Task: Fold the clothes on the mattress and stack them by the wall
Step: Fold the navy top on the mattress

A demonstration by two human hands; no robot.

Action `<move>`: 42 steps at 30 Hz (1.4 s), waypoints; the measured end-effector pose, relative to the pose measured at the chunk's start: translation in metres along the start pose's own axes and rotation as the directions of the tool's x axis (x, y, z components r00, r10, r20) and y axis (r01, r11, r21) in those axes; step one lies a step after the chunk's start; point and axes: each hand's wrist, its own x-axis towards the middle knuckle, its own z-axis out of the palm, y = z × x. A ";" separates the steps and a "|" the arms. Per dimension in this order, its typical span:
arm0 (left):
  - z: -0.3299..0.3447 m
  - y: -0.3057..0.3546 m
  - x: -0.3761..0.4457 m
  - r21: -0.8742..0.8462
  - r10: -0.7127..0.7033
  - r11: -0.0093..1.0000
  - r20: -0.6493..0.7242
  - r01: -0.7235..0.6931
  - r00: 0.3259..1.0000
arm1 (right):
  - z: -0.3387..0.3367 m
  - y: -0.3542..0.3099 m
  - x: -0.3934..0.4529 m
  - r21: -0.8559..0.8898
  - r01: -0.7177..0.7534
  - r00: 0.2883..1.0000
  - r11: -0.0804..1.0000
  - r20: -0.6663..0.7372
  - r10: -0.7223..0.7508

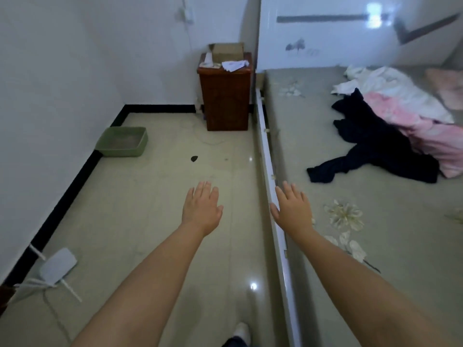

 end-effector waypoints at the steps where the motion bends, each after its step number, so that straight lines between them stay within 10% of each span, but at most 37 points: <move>1: -0.008 -0.002 0.025 -0.001 0.029 1.000 -0.023 -0.029 0.999 | -0.006 0.004 0.021 0.008 -0.026 0.999 1.000 -0.029 0.026; 11: -0.062 0.005 0.303 -0.008 0.359 0.932 -0.130 -0.363 0.924 | -0.018 0.069 0.233 -0.059 -0.278 0.953 0.959 -0.139 0.268; 21: -0.121 0.081 0.573 0.163 0.701 0.712 -0.104 -0.683 0.705 | -0.031 0.155 0.377 0.112 -0.695 0.671 0.710 -0.254 0.696; 33: -0.032 0.286 0.801 0.163 0.890 0.391 0.183 -0.906 0.417 | 0.034 0.355 0.466 0.164 -0.956 0.235 0.242 -0.066 0.970; 42: 0.080 0.370 0.907 0.087 0.856 0.319 0.400 -0.944 0.327 | 0.091 0.435 0.521 0.181 -0.975 0.153 0.132 0.109 0.982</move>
